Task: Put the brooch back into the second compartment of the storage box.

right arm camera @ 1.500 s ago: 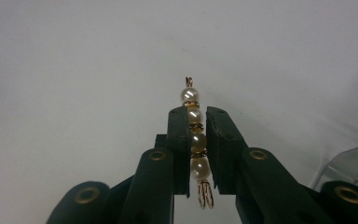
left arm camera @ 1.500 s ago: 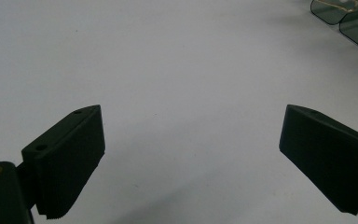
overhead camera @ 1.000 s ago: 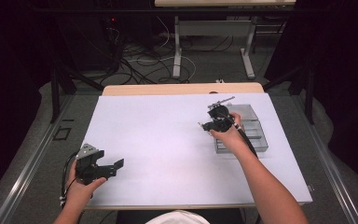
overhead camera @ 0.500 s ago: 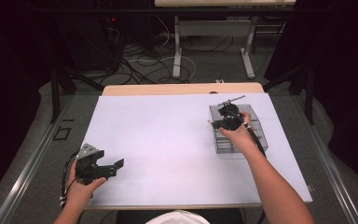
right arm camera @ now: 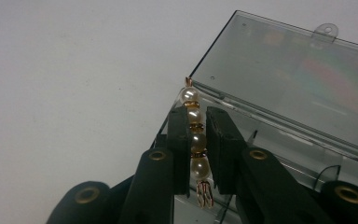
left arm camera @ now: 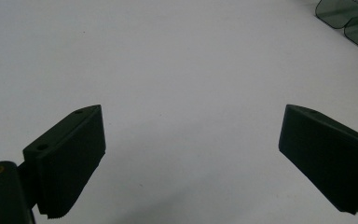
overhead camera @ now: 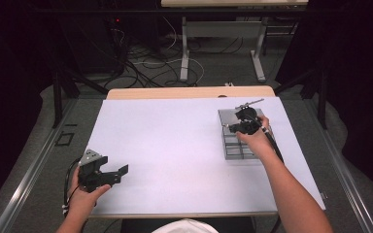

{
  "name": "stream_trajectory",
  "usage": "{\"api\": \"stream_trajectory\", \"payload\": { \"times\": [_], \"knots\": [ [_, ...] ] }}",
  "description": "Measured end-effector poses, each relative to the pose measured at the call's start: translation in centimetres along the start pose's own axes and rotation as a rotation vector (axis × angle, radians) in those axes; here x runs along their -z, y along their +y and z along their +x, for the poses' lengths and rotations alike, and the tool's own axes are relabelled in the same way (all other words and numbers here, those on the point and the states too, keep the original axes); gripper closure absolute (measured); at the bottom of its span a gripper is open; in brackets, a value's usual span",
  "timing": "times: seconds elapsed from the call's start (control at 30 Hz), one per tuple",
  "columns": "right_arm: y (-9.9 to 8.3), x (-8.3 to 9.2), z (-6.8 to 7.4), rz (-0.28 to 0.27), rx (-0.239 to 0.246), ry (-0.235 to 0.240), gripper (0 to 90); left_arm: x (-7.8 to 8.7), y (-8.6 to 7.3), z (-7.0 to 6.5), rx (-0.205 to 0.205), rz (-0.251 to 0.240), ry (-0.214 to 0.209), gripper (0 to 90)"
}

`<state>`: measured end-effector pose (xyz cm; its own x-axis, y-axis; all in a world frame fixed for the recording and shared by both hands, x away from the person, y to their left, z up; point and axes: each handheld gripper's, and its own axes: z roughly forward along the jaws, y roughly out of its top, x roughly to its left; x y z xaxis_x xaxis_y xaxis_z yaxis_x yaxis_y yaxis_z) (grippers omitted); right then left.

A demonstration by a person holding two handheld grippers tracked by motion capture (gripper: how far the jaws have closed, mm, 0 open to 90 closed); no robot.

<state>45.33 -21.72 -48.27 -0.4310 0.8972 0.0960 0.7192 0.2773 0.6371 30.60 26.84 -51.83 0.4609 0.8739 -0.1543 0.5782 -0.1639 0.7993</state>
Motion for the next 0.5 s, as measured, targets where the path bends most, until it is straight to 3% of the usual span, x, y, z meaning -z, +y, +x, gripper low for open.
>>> {"api": "stream_trajectory", "payload": {
  "times": [0.5],
  "knots": [
    [-0.8,0.7,-2.1,0.003,-0.021,-0.039,80.4,0.2,-0.1,0.2,0.005,0.01,-0.003,7.3]
  ]
}}
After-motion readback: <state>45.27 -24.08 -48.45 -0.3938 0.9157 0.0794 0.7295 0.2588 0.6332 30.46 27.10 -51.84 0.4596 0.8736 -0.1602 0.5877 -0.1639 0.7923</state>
